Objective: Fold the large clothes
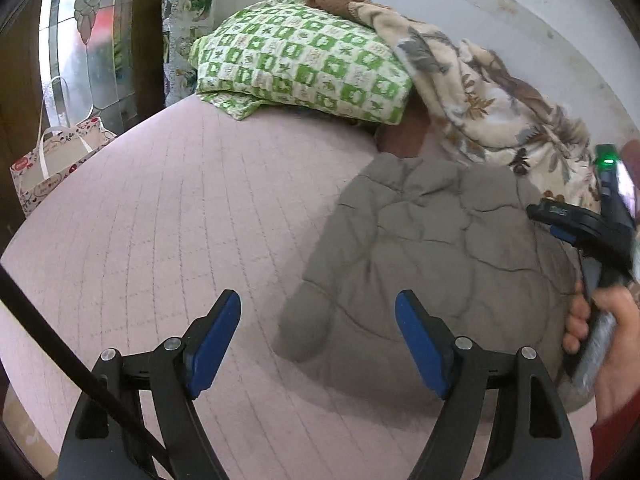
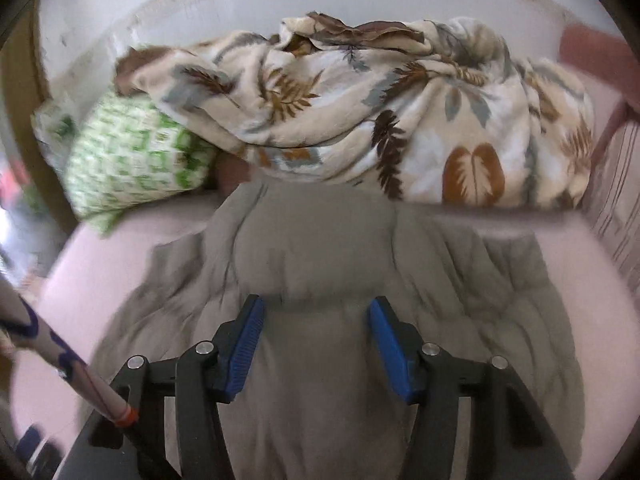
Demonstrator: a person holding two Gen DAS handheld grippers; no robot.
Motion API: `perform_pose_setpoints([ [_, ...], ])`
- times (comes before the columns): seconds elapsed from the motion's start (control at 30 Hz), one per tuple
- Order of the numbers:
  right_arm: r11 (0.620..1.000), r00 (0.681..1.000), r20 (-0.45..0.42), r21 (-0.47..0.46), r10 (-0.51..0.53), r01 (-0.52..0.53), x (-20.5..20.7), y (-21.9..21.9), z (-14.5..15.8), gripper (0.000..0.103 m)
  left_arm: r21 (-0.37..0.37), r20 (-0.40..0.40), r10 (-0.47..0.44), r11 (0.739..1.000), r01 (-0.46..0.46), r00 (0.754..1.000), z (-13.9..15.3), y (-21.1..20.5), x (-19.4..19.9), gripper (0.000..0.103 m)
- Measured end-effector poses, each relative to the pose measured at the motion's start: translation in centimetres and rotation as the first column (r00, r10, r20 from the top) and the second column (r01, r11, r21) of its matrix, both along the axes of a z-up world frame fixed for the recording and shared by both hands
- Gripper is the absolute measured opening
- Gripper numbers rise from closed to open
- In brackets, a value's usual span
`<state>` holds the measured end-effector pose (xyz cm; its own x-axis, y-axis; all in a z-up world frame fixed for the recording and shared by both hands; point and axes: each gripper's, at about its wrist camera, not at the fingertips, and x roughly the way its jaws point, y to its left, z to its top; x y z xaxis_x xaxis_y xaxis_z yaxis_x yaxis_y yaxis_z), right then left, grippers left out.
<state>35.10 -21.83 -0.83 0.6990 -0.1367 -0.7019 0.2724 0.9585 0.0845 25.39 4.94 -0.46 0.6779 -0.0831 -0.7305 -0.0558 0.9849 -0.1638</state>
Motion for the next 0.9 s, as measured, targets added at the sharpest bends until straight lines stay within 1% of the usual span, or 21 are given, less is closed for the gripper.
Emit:
perform_pose_setpoints([
  [0.07, 0.998, 0.995, -0.081, -0.025, -0.054, 0.052, 3.3, -0.6, -2.4, 0.06, -0.002, -0.015, 0.002, 1.0, -0.002, 1.0, -0.4, 0.3, 0.9, 0.079],
  [0.1, 0.997, 0.991, -0.112, -0.028, -0.068, 0.065, 4.2, -1.0, -3.2, 0.06, -0.012, -0.029, -0.005, 1.0, 0.004, 1.0, -0.7, 0.4, 1.3, 0.079],
  [0.13, 0.996, 0.985, -0.151, -0.025, -0.086, 0.083, 5.4, -1.5, -4.8, 0.062, -0.017, -0.039, -0.012, 1.0, 0.011, 0.999, -0.9, 0.5, 1.6, 0.079],
  [0.17, 0.994, 0.981, -0.162, -0.019, -0.106, 0.104, 6.1, -2.0, -5.9, 0.063, -0.019, -0.052, -0.018, 1.0, 0.017, 0.998, -1.1, 0.6, 1.9, 0.079],
  [0.23, 0.99, 0.98, -0.146, -0.009, -0.137, 0.137, 6.4, -2.8, -6.9, 0.064, -0.022, -0.066, -0.017, 1.0, 0.015, 0.998, -1.3, 0.8, 2.2, 0.079],
  [0.3, 0.989, 0.978, -0.149, -0.014, -0.147, 0.146, 6.8, -3.0, -7.3, 0.064, -0.03, -0.068, -0.008, 1.0, 0.006, 0.998, -1.3, 1.2, 2.3, 0.079],
  [0.37, 0.989, 0.975, -0.171, -0.044, -0.144, 0.139, 7.0, -2.6, -7.2, 0.064, -0.026, -0.069, 0.008, 1.0, -0.01, 0.998, -1.3, 1.6, 2.2, 0.079],
  [0.43, 0.987, 0.968, -0.207, -0.103, -0.144, 0.125, 7.4, -1.8, -6.1, 0.065, -0.034, -0.07, 0.028, 0.999, -0.031, 0.997, -1.1, 2.2, 2.0, 0.079],
  [0.5, 0.985, 0.978, -0.162, -0.131, -0.133, 0.112, 6.7, -0.7, -3.8, 0.065, -0.054, -0.072, 0.04, 0.998, -0.044, 0.997, -0.9, 2.7, 1.8, 0.079],
  [0.53, 0.987, 0.987, -0.117, -0.129, -0.109, 0.093, 6.0, 0.3, -2.1, 0.065, -0.06, -0.07, 0.046, 0.997, -0.05, 0.997, -0.8, 3.0, 1.7, 0.079],
  [0.6, 0.992, 0.995, -0.074, -0.114, -0.063, 0.054, 5.4, 2.1, -0.1, 0.065, -0.059, -0.069, 0.049, 0.997, -0.053, 0.996, -0.7, 3.1, 1.7, 0.079],
  [0.67, 0.997, 0.997, -0.073, -0.077, 0.014, -0.019, 5.7, 4.7, 0.5, 0.065, -0.049, -0.073, 0.047, 0.997, -0.051, 0.996, -0.9, 2.9, 1.7, 0.079],
  [0.7, 0.997, 0.996, -0.082, -0.069, 0.038, -0.043, 5.9, 5.6, 0.3, 0.065, -0.045, -0.076, 0.046, 0.998, -0.049, 0.996, -1.0, 2.8, 1.7, 0.079],
  [0.73, 0.994, 0.992, -0.106, -0.067, 0.074, -0.081, 6.4, 7.1, -0.6, 0.065, -0.039, -0.08, 0.043, 0.998, -0.046, 0.996, -1.2, 2.7, 1.8, 0.079],
  [0.77, 0.993, 0.987, -0.131, -0.069, 0.089, -0.099, 6.9, 8.2, -1.6, 0.065, -0.033, -0.084, 0.041, 0.999, -0.044, 0.996, -1.4, 2.6, 1.9, 0.079],
  [0.8, 0.992, 0.984, -0.152, -0.071, 0.092, -0.104, 7.3, 8.7, -2.5, 0.065, -0.028, -0.088, 0.04, 0.999, -0.043, 0.995, -1.5, 2.6, 2.0, 0.079],
  [0.83, 0.991, 0.977, -0.201, -0.09, 0.077, -0.096, 8.2, 9.4, -4.5, 0.067, -0.024, -0.092, 0.039, 0.999, -0.041, 0.995, -1.6, 2.5, 2.2, 0.079],
  [0.87, 0.989, 0.971, -0.23, -0.113, 0.069, -0.097, 8.6, 9.9, -5.7, 0.068, -0.022, -0.096, 0.039, 0.999, -0.041, 0.995, -1.7, 2.4, 2.3, 0.079],
  [0.9, 0.987, 0.966, -0.248, -0.126, 0.069, -0.102, 9.0, 10.2, -6.3, 0.072, -0.021, -0.099, 0.037, 0.999, -0.039, 0.994, -1.7, 2.4, 2.3, 0.079],
])
